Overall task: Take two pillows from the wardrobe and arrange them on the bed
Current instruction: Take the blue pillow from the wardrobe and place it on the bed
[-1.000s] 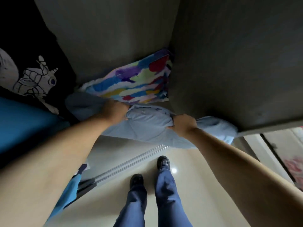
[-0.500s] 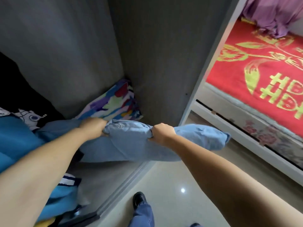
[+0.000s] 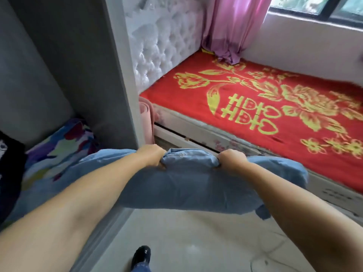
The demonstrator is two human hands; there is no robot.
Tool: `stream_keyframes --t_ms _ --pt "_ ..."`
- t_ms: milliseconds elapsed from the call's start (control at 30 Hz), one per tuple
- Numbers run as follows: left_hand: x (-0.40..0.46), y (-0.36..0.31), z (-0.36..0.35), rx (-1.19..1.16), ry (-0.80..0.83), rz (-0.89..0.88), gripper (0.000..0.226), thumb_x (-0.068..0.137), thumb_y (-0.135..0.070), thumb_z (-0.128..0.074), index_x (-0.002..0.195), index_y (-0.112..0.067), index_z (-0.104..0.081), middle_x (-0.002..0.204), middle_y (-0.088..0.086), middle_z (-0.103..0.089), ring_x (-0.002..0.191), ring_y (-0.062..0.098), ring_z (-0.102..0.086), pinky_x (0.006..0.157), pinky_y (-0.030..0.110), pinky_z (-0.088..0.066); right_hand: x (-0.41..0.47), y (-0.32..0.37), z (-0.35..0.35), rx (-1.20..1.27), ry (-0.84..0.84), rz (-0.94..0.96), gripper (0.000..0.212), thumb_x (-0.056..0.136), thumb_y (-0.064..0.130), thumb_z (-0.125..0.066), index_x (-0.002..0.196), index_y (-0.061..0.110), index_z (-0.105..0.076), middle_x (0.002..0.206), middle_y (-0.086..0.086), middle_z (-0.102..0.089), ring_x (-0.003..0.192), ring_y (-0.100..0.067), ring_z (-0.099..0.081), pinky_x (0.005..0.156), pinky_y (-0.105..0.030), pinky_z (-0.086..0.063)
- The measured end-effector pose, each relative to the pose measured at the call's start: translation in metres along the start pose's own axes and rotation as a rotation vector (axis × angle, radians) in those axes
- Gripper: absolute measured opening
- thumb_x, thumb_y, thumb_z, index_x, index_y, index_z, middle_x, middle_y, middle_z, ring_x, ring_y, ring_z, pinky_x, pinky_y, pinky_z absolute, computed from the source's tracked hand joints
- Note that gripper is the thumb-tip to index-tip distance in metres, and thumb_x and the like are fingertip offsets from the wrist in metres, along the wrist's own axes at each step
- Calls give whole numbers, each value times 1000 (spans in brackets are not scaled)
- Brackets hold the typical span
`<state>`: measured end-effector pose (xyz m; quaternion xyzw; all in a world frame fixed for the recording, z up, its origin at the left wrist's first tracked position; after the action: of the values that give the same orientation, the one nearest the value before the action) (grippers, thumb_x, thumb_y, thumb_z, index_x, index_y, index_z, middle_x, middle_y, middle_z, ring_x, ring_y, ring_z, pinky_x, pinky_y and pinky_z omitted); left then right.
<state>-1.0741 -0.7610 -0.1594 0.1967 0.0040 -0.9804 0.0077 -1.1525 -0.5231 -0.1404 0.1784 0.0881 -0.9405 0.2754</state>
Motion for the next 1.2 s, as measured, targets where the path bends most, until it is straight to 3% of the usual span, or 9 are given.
stream_keyframes --t_ms 133,333,733,933,1200 --pt "35 -67 41 1 -74 -120 35 75 -49 -64 101 -26 -63 107 2 -70 98 27 -64 71 33 -48 -25 -78 24 -24 -56 -85 28 88 33 -53 113 30 -65 119 2 -66 112 -23 -60 79 -31 -45" --pt "93 -115 101 54 -182 -242 35 73 -48 -63 98 -23 -63 103 3 -70 97 26 -64 66 29 -43 -14 -158 48 -23 -140 -213 18 88 30 -51 98 30 -65 109 0 -67 102 -25 -62 71 -28 -39" --pt "248 -93 209 177 -212 -264 41 72 -54 -64 95 -20 -64 94 3 -68 86 26 -64 61 28 -42 121 -233 122 -48 -178 -281 25 89 34 -50 107 27 -66 108 0 -68 102 -24 -63 69 -29 -40" --pt "328 -78 253 209 -216 -240 41 73 -53 -65 98 -21 -64 98 4 -68 90 26 -65 67 31 -48 199 -270 154 -93 -224 -242 23 91 33 -50 107 29 -65 109 1 -68 102 -24 -63 69 -28 -40" --pt "454 -56 317 184 -186 -175 48 70 -55 -69 105 -22 -62 102 5 -68 92 27 -64 61 28 -40 328 -334 215 -144 -243 -143 25 90 38 -50 107 29 -65 111 0 -67 104 -24 -63 70 -28 -42"
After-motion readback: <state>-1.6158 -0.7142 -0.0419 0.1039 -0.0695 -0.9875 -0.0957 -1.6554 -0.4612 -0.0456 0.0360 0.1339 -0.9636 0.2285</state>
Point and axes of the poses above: each hand's wrist, its own x-axis towards the middle knuckle, its own z-axis out of the back of the hand, y = z × x, the point moved 3 cm from there along x, towards the middle knuckle
